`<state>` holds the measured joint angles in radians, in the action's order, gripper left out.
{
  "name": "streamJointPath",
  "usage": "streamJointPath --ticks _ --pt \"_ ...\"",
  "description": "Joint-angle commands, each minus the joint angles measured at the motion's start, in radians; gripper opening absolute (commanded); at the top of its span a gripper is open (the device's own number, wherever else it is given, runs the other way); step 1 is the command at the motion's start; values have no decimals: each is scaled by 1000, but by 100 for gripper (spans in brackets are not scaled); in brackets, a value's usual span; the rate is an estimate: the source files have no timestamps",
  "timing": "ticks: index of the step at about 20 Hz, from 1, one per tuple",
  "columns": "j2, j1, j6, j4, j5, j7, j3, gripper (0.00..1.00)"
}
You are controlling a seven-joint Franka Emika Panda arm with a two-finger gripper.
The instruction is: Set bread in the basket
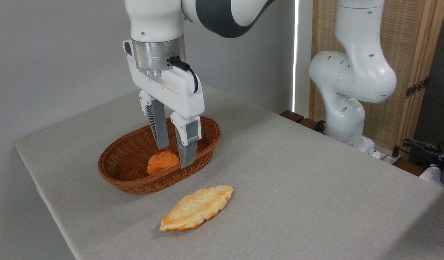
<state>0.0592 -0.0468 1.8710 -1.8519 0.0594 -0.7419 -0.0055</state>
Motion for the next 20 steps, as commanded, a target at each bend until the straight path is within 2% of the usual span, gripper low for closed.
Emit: streamJointPath --ticks 1,20 --pt "2 -7 -33 5 -7 13 12 100" --pt "-6 -8 -50 5 -4 12 9 100"
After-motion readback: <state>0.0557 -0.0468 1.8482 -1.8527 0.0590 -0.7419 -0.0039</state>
